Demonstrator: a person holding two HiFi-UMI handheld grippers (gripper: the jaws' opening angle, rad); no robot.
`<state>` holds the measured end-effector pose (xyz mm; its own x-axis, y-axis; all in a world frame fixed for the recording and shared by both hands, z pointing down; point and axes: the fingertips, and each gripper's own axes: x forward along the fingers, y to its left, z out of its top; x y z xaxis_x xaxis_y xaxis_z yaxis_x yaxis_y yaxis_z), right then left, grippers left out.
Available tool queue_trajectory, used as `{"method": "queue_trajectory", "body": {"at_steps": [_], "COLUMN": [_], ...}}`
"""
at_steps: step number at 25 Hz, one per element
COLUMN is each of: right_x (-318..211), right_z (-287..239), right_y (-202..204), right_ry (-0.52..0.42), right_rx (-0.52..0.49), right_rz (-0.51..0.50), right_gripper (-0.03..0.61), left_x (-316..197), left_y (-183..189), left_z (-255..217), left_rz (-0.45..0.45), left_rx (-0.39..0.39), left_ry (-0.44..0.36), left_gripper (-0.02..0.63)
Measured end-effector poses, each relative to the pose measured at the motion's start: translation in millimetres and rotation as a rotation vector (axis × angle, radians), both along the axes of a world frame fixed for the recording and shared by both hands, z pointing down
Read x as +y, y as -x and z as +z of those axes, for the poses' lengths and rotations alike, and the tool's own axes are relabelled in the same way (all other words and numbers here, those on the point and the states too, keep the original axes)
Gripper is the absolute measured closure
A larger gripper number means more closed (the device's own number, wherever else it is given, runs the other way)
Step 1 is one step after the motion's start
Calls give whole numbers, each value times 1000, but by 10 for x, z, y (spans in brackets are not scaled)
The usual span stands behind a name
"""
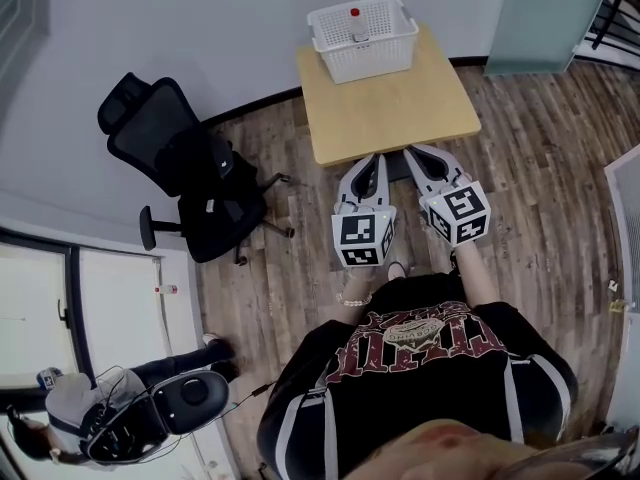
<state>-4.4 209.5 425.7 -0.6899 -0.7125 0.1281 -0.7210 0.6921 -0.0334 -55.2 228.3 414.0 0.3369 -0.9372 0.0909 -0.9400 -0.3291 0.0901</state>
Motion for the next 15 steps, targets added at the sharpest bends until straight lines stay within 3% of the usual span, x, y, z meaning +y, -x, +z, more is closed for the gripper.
{"method": "queue_trajectory", "body": {"at_steps": [15], "right_x": [-188], "right_z": [9], "right_y": [214], "right_ry": [13], "right_rx": [18], "right_rz": [11], "right_gripper": [560], "left_x": [-209], "left_y": [207], "left_z": [66], "left_rz": [8], "left_rx": [19], "left_ry": [36], "left_gripper": [566]}}
